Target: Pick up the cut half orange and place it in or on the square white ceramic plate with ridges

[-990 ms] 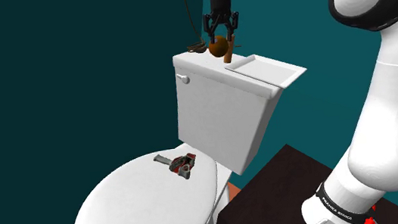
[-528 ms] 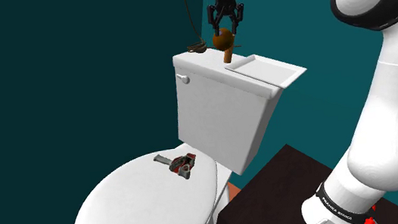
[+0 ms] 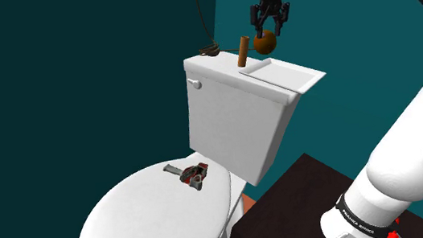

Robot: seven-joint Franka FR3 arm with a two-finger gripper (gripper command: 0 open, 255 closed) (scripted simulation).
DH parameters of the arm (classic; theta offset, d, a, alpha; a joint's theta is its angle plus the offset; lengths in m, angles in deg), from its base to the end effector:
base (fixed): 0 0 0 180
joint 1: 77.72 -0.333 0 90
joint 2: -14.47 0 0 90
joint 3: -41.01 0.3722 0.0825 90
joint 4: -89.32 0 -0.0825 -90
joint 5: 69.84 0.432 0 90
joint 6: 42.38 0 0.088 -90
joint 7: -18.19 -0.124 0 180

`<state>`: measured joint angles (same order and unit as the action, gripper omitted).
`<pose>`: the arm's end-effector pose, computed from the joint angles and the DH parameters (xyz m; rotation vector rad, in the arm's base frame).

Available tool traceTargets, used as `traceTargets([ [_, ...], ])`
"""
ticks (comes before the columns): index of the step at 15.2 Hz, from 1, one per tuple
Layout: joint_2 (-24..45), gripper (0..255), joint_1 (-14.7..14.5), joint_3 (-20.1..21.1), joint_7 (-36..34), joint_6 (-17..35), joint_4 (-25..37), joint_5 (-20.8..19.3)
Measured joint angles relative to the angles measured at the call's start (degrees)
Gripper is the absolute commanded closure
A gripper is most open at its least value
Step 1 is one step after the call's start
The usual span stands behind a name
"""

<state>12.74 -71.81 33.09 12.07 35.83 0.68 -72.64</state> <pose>0.5481 -0.1434 0.6773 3.0498 -0.5458 -0.2402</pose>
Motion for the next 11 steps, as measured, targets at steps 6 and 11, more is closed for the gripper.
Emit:
traceTargets([
  [6, -9.51, 255, 2.66, -2.95, 5.57, 0.49, -9.55, -2.71],
  [11, -12.42, 255, 3.28, -3.69, 6.52, 3.91, -15.76, -3.53],
])
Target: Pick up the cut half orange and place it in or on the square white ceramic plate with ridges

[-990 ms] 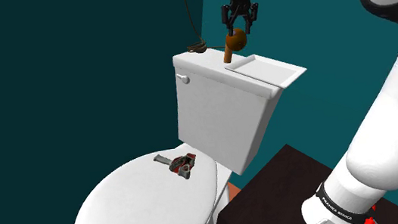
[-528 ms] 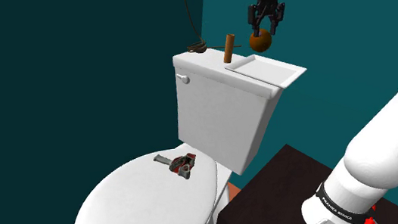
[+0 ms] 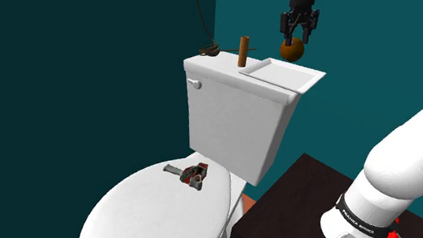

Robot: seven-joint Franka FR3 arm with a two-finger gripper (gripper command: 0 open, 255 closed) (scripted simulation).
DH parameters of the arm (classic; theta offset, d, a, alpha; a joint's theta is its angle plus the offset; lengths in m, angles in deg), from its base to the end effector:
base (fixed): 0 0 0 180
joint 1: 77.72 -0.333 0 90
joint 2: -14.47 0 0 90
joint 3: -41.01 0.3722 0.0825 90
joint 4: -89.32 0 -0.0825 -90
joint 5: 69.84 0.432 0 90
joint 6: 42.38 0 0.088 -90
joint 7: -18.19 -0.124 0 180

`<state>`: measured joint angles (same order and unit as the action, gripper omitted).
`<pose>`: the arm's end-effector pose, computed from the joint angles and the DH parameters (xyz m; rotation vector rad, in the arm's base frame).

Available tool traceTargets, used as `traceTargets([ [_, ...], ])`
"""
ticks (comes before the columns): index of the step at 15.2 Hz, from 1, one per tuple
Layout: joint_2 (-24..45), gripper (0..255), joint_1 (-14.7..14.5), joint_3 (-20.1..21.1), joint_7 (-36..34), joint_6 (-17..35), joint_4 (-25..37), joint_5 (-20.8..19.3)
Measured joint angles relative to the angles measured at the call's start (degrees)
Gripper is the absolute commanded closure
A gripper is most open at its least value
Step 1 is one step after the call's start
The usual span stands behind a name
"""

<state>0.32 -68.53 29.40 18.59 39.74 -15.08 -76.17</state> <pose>0.4507 -0.2010 0.6568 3.0503 -0.5449 -0.2412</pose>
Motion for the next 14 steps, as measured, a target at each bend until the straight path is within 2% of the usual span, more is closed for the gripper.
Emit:
traceTargets([
  [11, -1.47, 255, 0.17, -0.23, -0.68, 8.78, -10.19, -0.33],
  [14, -1.7, 255, 0.19, -0.23, -0.69, 9.46, -10.5, -0.35],
])
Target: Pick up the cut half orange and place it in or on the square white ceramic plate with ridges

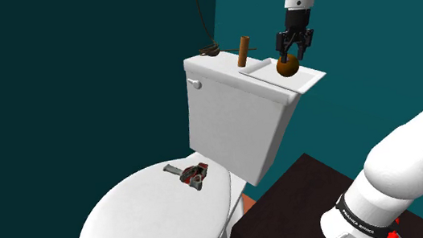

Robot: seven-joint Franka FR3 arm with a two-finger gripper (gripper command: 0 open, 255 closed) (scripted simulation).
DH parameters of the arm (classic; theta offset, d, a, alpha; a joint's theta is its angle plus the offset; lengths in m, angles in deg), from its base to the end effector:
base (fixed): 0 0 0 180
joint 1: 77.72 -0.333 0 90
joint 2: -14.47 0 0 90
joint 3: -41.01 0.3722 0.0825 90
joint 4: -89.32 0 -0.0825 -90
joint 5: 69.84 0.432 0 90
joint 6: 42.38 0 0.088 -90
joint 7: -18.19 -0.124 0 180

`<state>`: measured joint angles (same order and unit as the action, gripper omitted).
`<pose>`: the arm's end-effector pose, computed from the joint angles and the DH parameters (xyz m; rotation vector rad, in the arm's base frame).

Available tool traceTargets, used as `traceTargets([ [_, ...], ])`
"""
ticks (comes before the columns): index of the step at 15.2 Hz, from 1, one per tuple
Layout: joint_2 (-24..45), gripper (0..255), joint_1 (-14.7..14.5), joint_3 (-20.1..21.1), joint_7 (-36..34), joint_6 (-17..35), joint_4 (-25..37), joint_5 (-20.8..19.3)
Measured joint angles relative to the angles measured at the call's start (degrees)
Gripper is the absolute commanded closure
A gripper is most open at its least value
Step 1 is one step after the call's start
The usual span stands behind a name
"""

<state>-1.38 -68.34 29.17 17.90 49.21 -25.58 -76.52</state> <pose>0.4480 -0.2006 0.5896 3.0504 -0.5438 -0.2231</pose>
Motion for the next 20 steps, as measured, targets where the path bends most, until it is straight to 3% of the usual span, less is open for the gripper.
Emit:
traceTargets([
  [4, 0.01, 255, 0.02, -0.01, 0.05, 0.08, -0.01, 0.01],
  [5, 0.06, 0, 0.02, -0.01, 0.06, 0.07, 0.05, 0.02],
  [11, 0.34, 0, 0.06, -0.08, 0.08, 0.01, -0.29, -0.01],
  [15, 1.88, 0, -0.19, 0.19, 0.36, -5.73, 7.04, 0.4],
  [20, 2.44, 0, -0.22, 0.21, 0.5, -7.18, 8.98, 0.51],
])
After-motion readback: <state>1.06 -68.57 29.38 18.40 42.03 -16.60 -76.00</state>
